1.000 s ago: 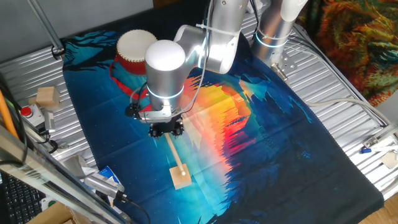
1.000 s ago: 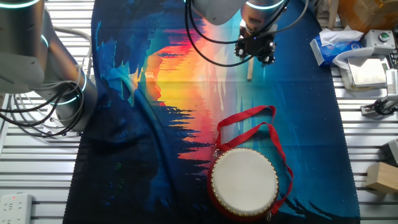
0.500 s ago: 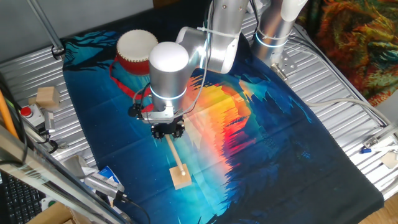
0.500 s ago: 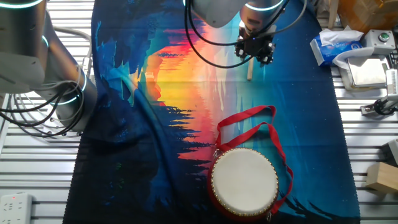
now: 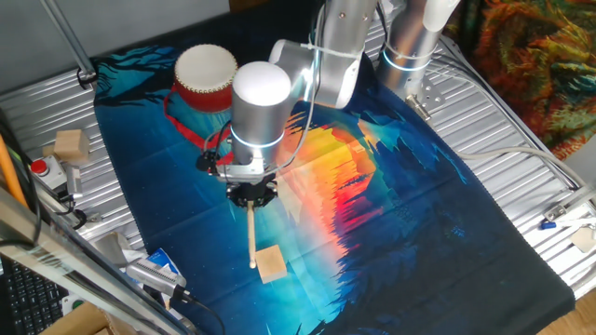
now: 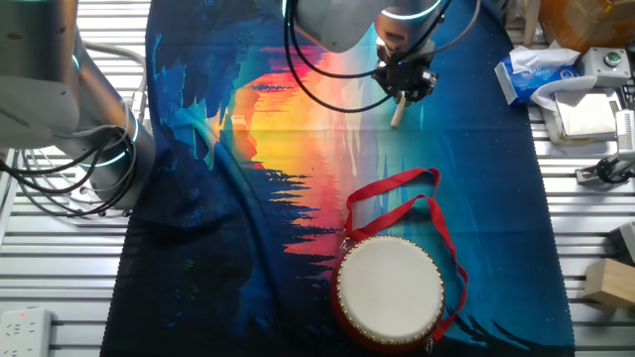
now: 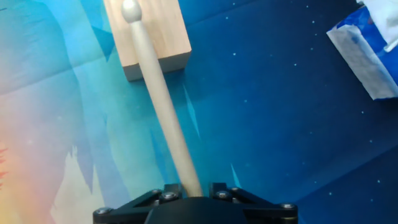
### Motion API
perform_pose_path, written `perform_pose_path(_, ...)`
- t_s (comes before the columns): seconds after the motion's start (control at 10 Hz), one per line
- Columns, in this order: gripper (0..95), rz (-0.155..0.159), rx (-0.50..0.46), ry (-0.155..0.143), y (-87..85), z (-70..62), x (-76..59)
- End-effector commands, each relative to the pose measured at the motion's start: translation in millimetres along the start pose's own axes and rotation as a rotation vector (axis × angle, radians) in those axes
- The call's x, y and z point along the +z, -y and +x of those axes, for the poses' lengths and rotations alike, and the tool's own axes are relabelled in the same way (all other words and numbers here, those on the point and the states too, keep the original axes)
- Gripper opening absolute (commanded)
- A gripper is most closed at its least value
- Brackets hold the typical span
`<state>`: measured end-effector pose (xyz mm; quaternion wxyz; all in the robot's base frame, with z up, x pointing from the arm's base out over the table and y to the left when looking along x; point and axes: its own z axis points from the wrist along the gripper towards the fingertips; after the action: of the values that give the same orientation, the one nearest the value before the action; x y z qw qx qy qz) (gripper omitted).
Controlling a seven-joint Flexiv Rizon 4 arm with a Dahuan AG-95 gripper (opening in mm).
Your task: Play the drum
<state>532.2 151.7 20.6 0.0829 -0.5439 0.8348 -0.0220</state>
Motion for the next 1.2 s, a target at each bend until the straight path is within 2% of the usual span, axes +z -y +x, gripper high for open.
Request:
perform_pose_path(0.1,0.0,-0.002,0.03,-0.015,-1.0,-0.4,-6.1)
perform_pose_path(0.5,0.0,0.021,0.205,-0.094,-1.8,1.1,-19.3)
perform_pose_path(0.6,0.0,0.017,0.267,-0.11,-1.3,4.6,-20.5)
perform_pose_path(0.7,0.0,0.023,0.352,-0.14,-0.2,11.3,-23.0)
perform_pose_path(0.8,0.0,0.014,0.431,-0.169,1.0,17.4,-26.7)
perform_pose_path(0.9,0.0,0.001,0.476,-0.185,1.6,20.3,-29.0)
perform_pose_path(1.0,0.0,-0.032,0.574,-0.224,3.8,28.0,-35.9)
perform_pose_path(1.1,0.0,-0.049,0.645,-0.239,5.6,35.0,-40.5)
perform_pose_path(1.2,0.0,-0.053,0.681,-0.244,5.4,38.6,-41.7)
